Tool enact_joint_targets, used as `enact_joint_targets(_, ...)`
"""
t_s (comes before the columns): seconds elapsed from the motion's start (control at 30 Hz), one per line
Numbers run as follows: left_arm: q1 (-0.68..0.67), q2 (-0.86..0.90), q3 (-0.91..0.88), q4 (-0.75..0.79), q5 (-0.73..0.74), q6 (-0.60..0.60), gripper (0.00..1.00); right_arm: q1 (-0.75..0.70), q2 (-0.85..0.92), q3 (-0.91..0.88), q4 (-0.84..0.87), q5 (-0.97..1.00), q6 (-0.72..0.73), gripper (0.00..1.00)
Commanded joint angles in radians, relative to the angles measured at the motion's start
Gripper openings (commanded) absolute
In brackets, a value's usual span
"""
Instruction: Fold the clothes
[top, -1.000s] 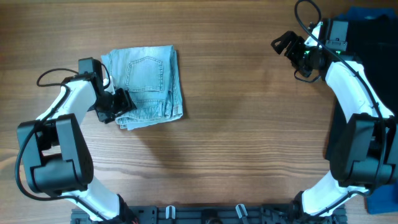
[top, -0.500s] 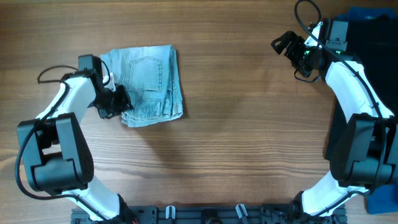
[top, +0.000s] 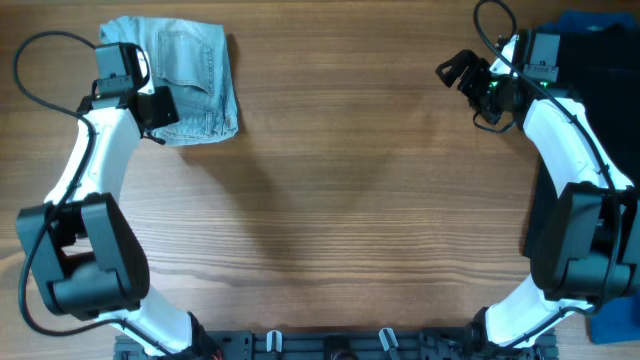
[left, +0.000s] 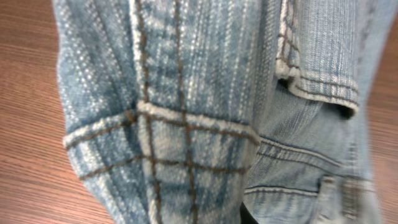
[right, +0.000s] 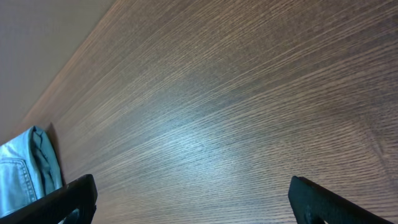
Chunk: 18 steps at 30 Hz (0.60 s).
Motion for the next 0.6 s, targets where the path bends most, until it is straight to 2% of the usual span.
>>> enact_joint_targets(0.0,0.048,0.049,0.023,0.034,-0.051,0.120,0.04,0.002,0.001,-0.002,0.002,0.011,0.000,1.00)
enact_joint_targets(0.1,0.108,0.096,0.023,0.108,-0.051,0.176,0.04,0.002,0.001,-0.002,0.002,0.011,0.000,1.00)
enact_joint_targets(0.13,0.116,0.103,0.023,0.124,-0.051,0.177,0.09,0.002,0.001,-0.002,0.002,0.011,0.000,1.00)
enact_joint_targets(0.2,0.146,0.121,0.023,0.165,-0.051,0.177,0.46,0.002,0.001,-0.002,0.003,0.011,0.000,1.00)
enact_joint_targets(0.23,0.161,0.124,0.023,0.185,-0.051,0.177,0.81,0.002,0.001,-0.002,0.003,0.011,0.000,0.99)
enact_joint_targets(0.27,0.177,0.120,0.026,0.208,-0.052,0.176,0.93,0.002,0.001,-0.002,0.003,0.011,0.000,0.99)
enact_joint_targets(0.3,0.183,0.109,0.033,0.209,-0.052,0.176,0.94,0.002,0.001,-0.002,0.003,0.011,0.000,1.00)
enact_joint_targets(0.33,0.187,0.079,0.054,0.204,-0.074,0.175,0.99,0.002,0.001,-0.002,0.003,0.011,0.000,1.00)
enact_joint_targets(0.37,0.187,0.051,0.069,0.201,-0.113,0.171,0.99,0.002,0.001,-0.002,0.003,0.011,0.000,1.00)
enact_joint_targets(0.43,0.184,-0.005,0.080,0.196,-0.110,0.130,0.83,0.002,0.001,-0.002,0.003,0.011,0.000,0.99)
enact_joint_targets(0.47,0.180,-0.045,0.080,0.180,-0.050,0.043,0.27,0.002,0.001,-0.002,0.003,0.011,0.000,0.99)
enact_joint_targets(0.5,0.179,-0.063,0.080,0.154,0.082,-0.036,0.04,0.002,0.001,-0.002,0.003,0.011,0.000,0.99)
enact_joint_targets(0.57,0.179,-0.063,0.079,0.118,0.287,-0.116,0.04,0.002,0.001,-0.002,0.003,0.011,0.000,1.00)
